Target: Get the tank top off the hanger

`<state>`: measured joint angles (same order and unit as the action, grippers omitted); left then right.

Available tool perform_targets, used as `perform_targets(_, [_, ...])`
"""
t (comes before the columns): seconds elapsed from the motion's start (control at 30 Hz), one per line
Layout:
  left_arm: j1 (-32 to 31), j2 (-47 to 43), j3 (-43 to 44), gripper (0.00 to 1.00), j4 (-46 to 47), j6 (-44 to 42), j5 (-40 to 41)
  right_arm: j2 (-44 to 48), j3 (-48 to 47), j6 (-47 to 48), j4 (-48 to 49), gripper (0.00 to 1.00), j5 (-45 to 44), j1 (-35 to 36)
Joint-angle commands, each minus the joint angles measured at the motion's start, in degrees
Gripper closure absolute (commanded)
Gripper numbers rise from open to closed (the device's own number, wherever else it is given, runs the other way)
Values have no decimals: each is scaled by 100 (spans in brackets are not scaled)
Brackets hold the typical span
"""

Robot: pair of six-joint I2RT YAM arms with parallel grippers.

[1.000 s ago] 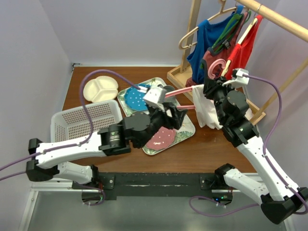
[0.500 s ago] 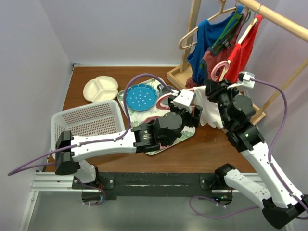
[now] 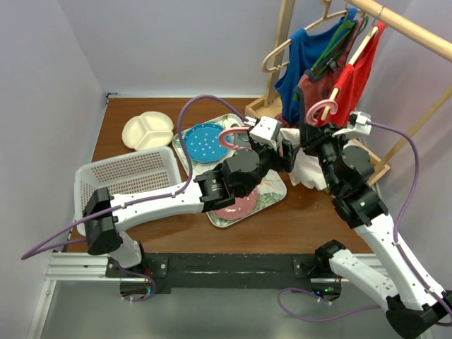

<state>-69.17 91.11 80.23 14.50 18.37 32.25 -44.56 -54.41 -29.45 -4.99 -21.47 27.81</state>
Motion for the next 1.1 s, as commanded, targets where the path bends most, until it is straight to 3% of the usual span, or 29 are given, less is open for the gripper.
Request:
perform_targets(0.0, [0, 47, -86, 42, 668, -184, -228, 131, 53, -210, 482, 100, 214, 31])
perform_targets(0.07, [0, 30, -147, 54, 799, -237, -333, 166, 80, -193, 551, 100, 196, 31])
perform_targets(0.1, [0, 3, -200, 70, 817, -237, -359, 175, 106, -192, 622, 100, 161, 31])
perform_targets(0.17, [0, -14, -192, 84, 756, -220, -342, 167, 124, -192, 649, 100, 100, 31])
perform_targets(0.2, [0, -23, -174, 97, 730, -220, -325, 166, 141, -184, 675, 100, 100, 31])
perform_targets(0.23, [0, -32, -165, 100, 695, -220, -264, 158, 150, -192, 693, 100, 126, 31])
perform_targets(0.53, [0, -444, -271, 100, 220, -237, -70, 158, 230, -175, 667, 100, -304, 31])
perform_targets(1.07, [114, -2017, -543, 100, -1239, -422, 826, 377, 186, 458, 359, 100, -1236, 40])
